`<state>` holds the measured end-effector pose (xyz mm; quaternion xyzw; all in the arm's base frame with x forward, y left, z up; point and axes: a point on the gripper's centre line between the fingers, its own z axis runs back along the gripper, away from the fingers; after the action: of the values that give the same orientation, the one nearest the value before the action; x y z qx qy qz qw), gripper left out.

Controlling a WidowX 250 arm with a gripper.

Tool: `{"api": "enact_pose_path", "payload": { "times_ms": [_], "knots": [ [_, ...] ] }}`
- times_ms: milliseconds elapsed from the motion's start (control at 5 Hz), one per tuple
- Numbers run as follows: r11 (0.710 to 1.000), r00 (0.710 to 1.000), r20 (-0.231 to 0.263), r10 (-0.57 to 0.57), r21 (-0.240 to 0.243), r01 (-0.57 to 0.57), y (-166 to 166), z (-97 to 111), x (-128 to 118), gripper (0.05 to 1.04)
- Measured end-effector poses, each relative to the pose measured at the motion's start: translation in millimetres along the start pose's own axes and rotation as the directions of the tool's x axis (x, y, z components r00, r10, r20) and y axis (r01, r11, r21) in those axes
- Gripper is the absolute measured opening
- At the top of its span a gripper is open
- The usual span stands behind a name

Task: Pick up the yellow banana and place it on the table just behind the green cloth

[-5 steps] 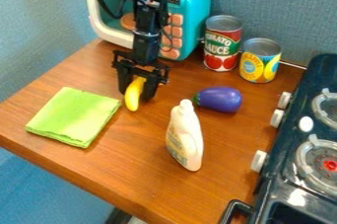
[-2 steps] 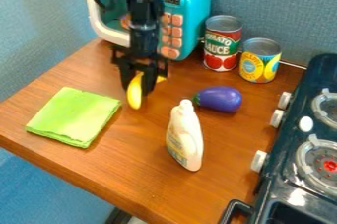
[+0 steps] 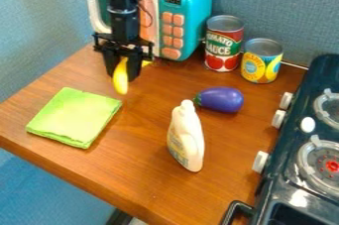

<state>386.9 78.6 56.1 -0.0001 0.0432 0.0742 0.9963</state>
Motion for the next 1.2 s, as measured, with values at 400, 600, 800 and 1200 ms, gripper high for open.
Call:
{"api": "enact_pose_path", "payload": {
  "times_ms": [400, 600, 800, 1200],
  "knots": [
    [0.996, 0.997, -0.011, 0.071, 0.054, -0.071, 43, 8, 18, 0.532],
    [0.986, 0.99, -0.062, 0.129, 0.11, -0.122, 57, -1, 21, 0.532],
    [0.983, 0.984, -0.099, 0.15, 0.121, -0.138, 63, -12, 26, 0.532],
    [0.972, 0.962, -0.184, 0.2, 0.159, -0.172, 84, -29, 28, 0.532]
  ]
}}
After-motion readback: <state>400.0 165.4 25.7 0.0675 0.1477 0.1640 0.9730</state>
